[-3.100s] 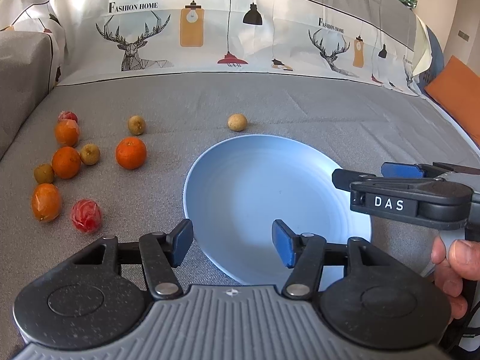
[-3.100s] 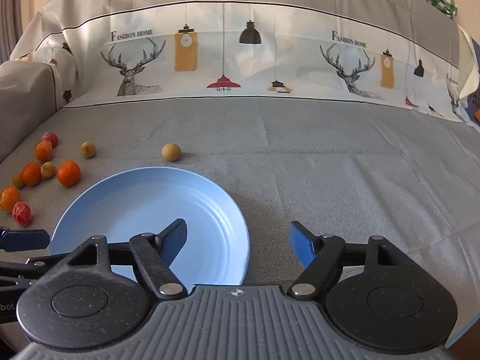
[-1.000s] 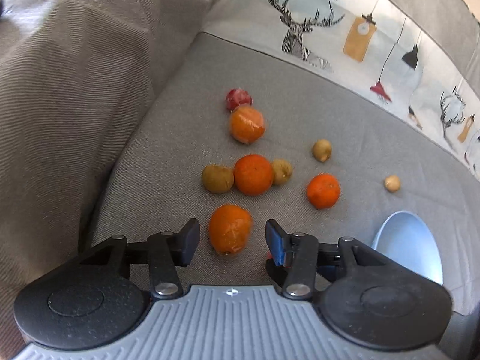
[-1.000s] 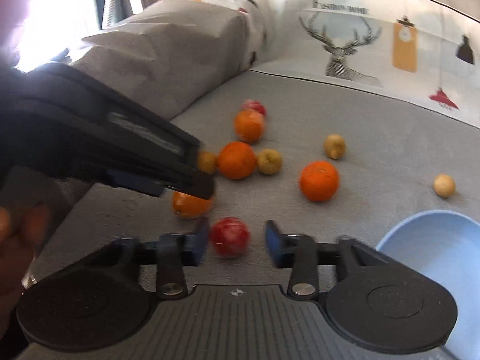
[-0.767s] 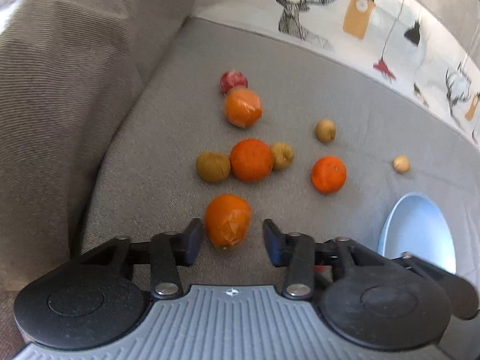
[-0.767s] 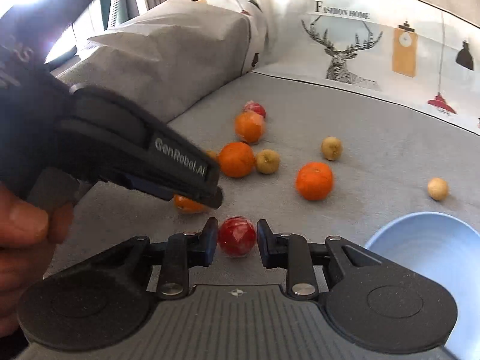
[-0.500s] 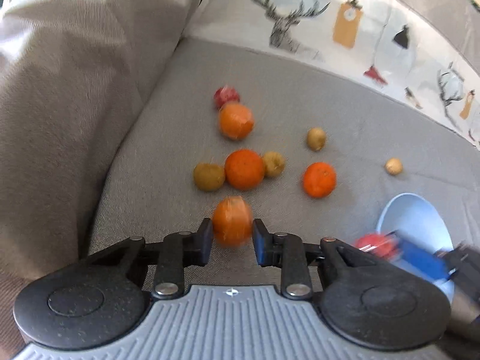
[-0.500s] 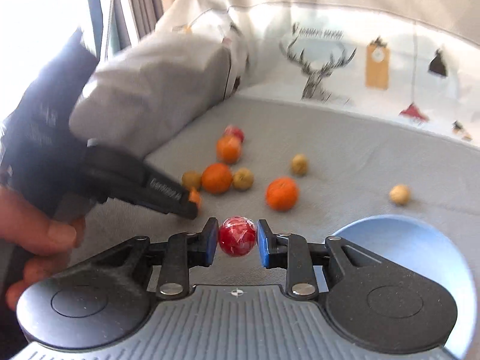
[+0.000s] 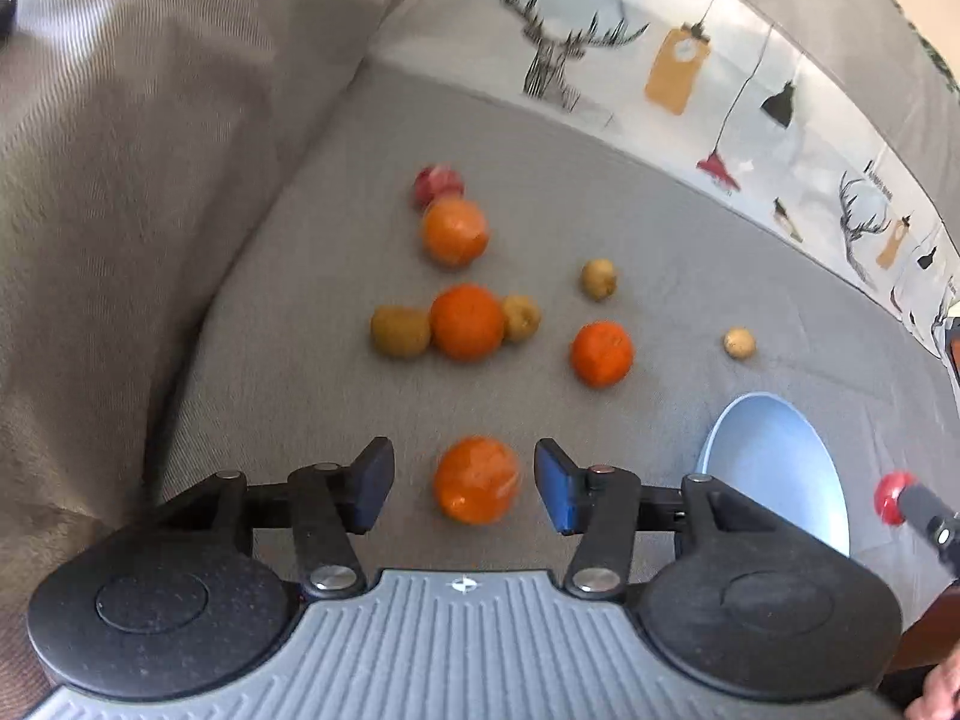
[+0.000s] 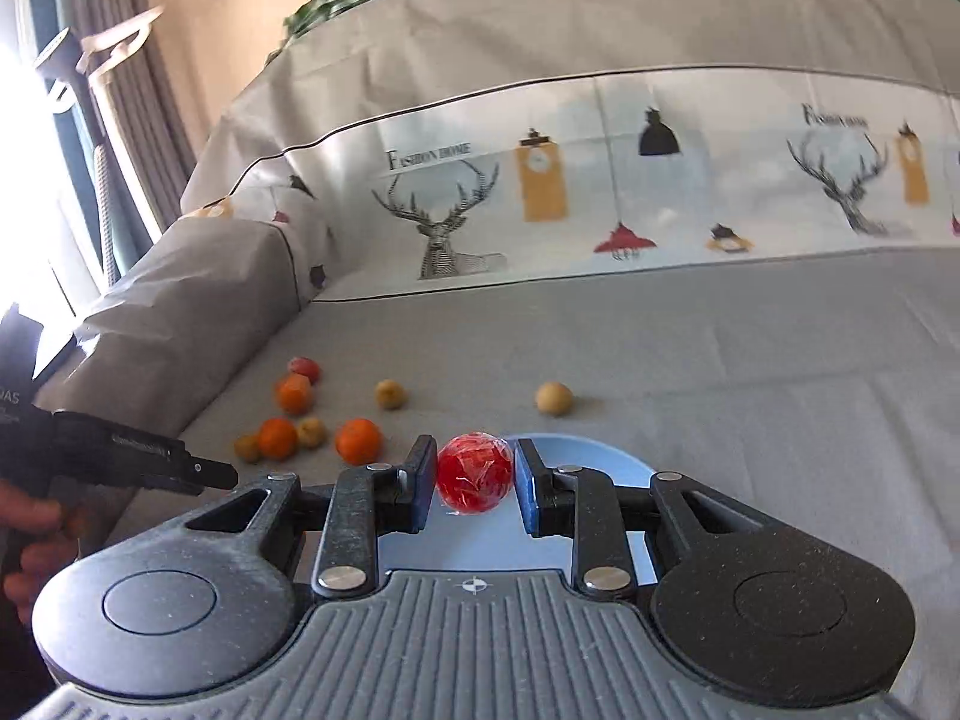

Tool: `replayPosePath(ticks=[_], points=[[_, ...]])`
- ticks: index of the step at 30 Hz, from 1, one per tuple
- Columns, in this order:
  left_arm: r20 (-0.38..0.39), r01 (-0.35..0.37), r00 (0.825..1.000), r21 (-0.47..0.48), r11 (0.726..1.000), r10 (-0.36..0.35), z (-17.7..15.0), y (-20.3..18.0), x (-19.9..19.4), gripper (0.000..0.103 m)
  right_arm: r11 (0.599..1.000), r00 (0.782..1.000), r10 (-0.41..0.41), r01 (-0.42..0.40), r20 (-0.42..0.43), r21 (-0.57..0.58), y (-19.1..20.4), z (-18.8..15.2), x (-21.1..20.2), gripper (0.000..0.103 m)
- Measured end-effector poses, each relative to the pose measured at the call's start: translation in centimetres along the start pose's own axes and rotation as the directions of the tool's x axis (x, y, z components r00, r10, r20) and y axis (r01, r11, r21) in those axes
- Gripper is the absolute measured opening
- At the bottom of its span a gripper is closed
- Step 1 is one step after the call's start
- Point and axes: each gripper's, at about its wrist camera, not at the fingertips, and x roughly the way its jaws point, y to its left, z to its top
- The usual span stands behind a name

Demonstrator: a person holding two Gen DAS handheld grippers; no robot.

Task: Organize fruits
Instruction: 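Carry the red fruit to the plate with the right tool while the left tool grasps an orange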

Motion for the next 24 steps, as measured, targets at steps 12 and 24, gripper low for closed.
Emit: replayPosePath(ticks=[12, 24], points=[[-0.056, -0.105, 0.991, 0.212, 0.972, 0.119, -0.9, -3.9, 2.6, 0.036, 0.999, 0.999, -0.03, 0.03, -0.027, 0.014, -2.3, -1.3, 0.2, 0.029], [0.205, 0.013, 0.977, 0.245, 0.969, -0.065, -3.4, -8.8, -2.9, 0.036, 0.998, 0.998, -0.056, 0.055, -0.038, -0.034, -1.3, -1.3, 0.5, 0.029]])
